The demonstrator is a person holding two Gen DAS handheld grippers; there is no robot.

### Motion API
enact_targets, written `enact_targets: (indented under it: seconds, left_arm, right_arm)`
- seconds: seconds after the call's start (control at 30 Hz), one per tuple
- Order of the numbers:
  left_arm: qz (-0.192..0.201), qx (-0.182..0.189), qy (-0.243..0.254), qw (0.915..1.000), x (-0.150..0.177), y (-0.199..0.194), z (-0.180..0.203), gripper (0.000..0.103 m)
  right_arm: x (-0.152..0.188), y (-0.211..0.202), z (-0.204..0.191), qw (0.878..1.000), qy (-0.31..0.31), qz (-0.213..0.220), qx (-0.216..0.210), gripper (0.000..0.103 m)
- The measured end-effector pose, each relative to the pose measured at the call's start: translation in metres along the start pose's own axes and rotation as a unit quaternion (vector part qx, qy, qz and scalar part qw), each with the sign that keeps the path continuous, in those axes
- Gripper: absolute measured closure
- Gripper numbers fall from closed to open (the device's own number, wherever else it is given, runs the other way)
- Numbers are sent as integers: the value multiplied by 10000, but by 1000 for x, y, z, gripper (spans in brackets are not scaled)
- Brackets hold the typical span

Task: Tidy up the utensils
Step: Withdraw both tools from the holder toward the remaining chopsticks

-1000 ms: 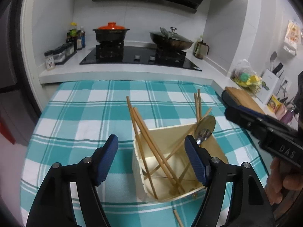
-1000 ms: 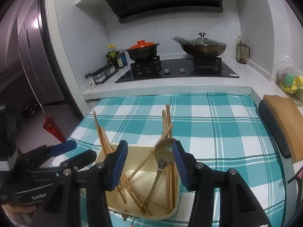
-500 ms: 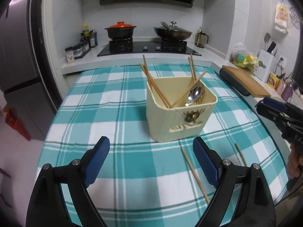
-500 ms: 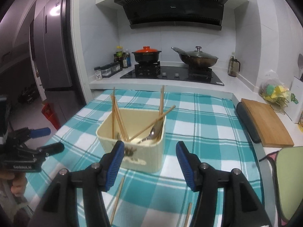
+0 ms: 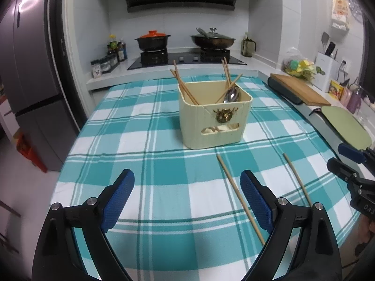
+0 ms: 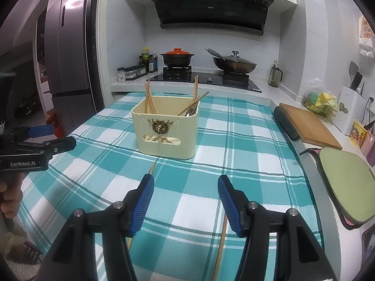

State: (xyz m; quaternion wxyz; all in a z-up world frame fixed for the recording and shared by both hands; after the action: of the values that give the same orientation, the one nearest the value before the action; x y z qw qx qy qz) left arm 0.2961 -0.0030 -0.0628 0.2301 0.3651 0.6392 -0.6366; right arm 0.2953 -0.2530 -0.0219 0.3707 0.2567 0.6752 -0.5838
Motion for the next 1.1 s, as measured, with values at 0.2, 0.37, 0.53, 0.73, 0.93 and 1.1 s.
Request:
enact_targets:
  seconds: [0.2,0.37,0.53,0.73,0.93,1.1]
  left_arm:
    - [-406,153,-204,9988,47,4,-5,9]
    - [-886,334,-458,9945,87,22,7,10]
    - [-834,647,-234,9941,85,31,41,10]
    - [-896,834,-68,9925,60,75,79,10]
    - [-1229,425,198,9913,64,120,95,10]
    - [-1276,304,274,9910,71,129,98,9]
  right_arm:
    - [38,-26,8,9996,99,112,259,45]
    - [90,-26,23,9979,208,-201,575,45]
    - [135,-25,40,9941,602,-619,650,45]
    - [138,-22,52,9915,718,-721,811,45]
    - [128,-8,63,9877,815,-869,1010,45]
    - [122,-1,63,9883,673,-869,1060,45]
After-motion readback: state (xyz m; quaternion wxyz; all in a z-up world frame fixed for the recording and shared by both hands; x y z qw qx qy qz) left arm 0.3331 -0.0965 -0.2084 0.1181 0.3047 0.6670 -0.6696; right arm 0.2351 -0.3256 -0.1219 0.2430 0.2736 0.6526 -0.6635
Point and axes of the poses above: each gripper's, at about its wrist camera, not at the fingertips, and y roughly the way its jaws point, z to its right, x to its underside, the point moved 2 cm from there along y, roughly the way its jaws point, and after that the axes turned 6 degrees about y, right-handed, at the moved point
